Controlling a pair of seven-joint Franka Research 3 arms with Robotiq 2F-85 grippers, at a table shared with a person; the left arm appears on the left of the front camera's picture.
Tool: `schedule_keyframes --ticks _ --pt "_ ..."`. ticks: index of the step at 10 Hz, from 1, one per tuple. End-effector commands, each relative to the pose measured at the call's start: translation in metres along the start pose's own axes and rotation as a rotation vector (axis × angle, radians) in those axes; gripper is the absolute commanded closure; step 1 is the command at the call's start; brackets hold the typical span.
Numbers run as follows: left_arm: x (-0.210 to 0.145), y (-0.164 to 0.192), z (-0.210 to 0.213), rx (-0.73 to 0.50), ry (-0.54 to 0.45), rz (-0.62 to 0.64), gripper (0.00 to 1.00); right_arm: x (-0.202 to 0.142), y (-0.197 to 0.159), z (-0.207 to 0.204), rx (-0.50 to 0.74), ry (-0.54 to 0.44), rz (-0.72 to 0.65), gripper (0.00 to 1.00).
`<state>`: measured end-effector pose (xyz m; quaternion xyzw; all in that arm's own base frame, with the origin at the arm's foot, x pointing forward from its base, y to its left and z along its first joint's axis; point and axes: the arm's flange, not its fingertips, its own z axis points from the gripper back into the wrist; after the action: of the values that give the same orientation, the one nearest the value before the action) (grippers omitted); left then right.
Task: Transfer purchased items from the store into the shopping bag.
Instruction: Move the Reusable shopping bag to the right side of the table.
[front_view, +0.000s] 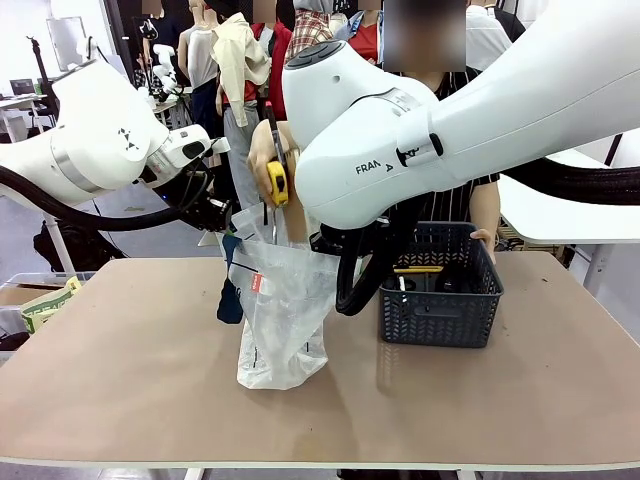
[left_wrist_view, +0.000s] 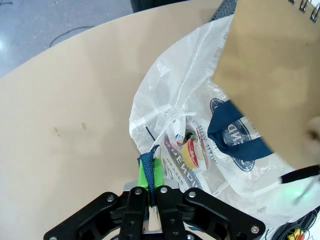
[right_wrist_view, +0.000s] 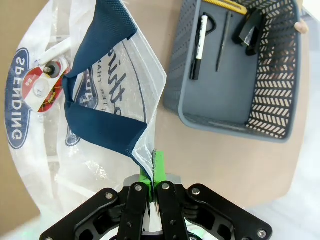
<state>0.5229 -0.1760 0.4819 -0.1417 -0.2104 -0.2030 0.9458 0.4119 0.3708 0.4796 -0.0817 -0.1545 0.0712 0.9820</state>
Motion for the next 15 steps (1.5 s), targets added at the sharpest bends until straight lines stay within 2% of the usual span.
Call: schedule_keyframes --ticks 1,15 --pt "-0.0003 0.0020 0.0004 0.002 -0.001 0.004 1.00 -0.0027 -0.0021 -0.0012 -0.009 0.003 -0.001 1.00" --pt "-0.0003 0.0020 0.0004 0.002 -0.001 0.004 1.00 -0.0027 -0.0021 -0.0012 -0.009 0.003 -0.001 1.00"
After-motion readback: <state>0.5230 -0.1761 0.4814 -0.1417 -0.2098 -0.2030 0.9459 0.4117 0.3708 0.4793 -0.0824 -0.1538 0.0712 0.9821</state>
